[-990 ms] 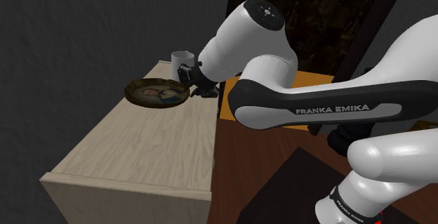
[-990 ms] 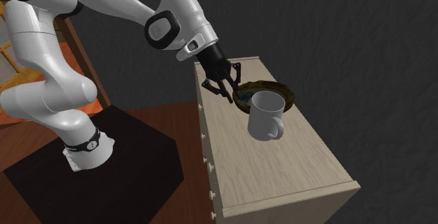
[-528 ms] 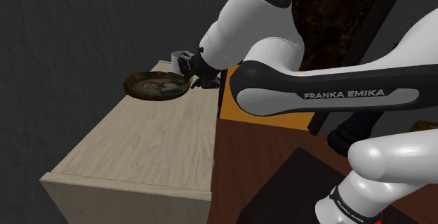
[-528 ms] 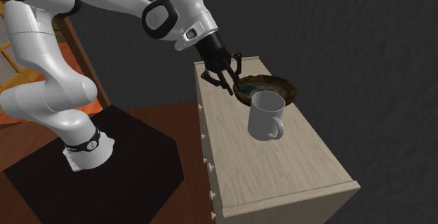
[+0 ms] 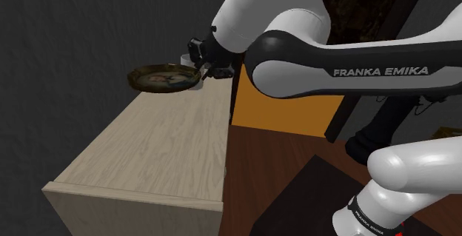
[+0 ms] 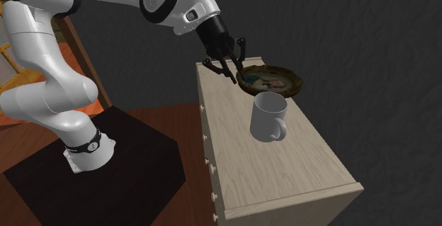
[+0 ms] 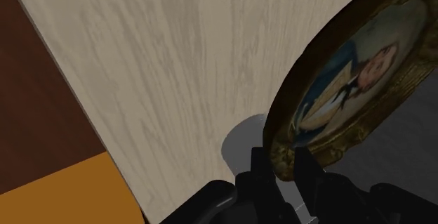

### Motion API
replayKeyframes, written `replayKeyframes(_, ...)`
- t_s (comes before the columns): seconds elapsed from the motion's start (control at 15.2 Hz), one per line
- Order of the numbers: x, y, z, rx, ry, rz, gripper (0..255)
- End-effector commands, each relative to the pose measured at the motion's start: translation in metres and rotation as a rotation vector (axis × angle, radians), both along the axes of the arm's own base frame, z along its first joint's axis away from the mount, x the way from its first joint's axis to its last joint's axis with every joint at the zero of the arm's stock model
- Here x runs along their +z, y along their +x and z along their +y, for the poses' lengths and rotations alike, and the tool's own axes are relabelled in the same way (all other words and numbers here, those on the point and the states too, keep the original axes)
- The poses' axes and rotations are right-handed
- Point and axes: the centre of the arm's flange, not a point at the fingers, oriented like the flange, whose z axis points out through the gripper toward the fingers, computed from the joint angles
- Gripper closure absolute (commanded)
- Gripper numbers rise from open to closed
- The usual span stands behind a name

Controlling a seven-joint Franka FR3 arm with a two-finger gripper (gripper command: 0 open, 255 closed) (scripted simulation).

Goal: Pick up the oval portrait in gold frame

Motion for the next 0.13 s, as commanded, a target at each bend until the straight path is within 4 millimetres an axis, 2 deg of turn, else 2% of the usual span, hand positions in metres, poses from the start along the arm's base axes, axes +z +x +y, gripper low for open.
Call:
replayKeyframes(0.0, 0.0058, -0.0007, 0.0002, 0.0, 0.0, 0.0, 255)
replayKeyframes(0.07, 0.0057, -0.0007, 0.0002, 0.0, 0.0, 0.0, 255)
